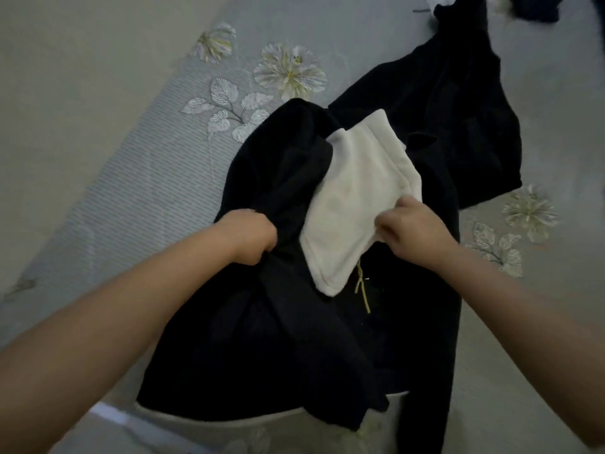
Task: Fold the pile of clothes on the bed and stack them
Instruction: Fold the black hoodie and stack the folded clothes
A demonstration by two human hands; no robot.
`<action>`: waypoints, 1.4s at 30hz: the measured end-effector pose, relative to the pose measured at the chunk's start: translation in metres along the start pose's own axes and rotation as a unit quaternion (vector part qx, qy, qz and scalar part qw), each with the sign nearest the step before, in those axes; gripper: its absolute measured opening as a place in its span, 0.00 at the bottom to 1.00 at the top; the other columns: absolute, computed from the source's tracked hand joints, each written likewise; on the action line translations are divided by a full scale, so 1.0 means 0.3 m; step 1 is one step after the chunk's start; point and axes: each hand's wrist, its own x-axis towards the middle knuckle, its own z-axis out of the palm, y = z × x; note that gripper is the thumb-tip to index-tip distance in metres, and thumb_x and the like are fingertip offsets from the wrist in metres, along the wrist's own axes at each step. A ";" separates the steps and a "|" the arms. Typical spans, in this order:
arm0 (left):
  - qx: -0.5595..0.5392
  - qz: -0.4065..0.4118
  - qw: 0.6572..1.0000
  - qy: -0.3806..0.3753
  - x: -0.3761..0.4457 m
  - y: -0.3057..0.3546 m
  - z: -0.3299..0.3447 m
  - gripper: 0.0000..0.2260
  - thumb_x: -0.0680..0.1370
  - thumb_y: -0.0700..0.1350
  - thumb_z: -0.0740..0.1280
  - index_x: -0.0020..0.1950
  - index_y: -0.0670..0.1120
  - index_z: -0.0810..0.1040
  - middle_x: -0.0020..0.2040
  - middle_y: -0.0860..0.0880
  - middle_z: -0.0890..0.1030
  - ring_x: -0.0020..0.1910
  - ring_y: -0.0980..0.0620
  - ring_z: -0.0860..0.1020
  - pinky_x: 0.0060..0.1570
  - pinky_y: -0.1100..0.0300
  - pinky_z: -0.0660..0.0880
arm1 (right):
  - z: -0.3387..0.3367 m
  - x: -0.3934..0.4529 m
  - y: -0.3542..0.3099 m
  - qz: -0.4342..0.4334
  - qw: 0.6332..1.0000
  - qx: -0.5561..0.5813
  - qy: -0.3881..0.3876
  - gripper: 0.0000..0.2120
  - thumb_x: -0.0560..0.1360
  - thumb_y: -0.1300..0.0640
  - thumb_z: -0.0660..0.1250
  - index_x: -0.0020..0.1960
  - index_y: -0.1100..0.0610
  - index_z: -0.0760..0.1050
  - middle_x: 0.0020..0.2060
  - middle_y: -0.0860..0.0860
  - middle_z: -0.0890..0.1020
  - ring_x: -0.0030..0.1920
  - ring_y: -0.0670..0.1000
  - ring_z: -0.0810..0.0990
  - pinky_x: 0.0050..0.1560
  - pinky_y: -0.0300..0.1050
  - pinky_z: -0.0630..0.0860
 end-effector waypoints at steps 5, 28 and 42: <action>0.041 -0.100 0.972 -0.210 -0.161 -0.139 -0.079 0.14 0.74 0.47 0.69 0.58 0.45 0.77 0.57 0.46 0.79 0.55 0.48 0.77 0.53 0.58 0.73 | -0.278 0.273 -0.002 0.133 0.987 0.040 0.081 0.12 0.76 0.59 0.59 0.55 0.62 0.78 0.49 0.62 0.79 0.55 0.61 0.73 0.47 0.47 0.69; -0.076 -0.207 0.963 0.155 0.047 0.091 -0.030 0.26 0.77 0.50 0.61 0.72 0.44 0.58 0.75 0.41 0.53 0.74 0.43 0.48 0.70 0.43 0.50 | 0.065 0.048 0.079 0.288 0.943 0.165 -0.010 0.22 0.76 0.56 0.61 0.69 0.59 0.65 0.67 0.58 0.68 0.69 0.57 0.64 0.66 0.52 0.65; 0.191 -0.088 0.966 -0.149 -0.170 0.271 0.267 0.17 0.80 0.42 0.52 0.65 0.52 0.71 0.64 0.49 0.74 0.63 0.48 0.72 0.61 0.54 0.65 | 0.434 -0.583 0.046 0.544 0.808 0.224 -0.038 0.16 0.79 0.54 0.58 0.59 0.63 0.74 0.55 0.63 0.78 0.58 0.61 0.75 0.60 0.52 0.66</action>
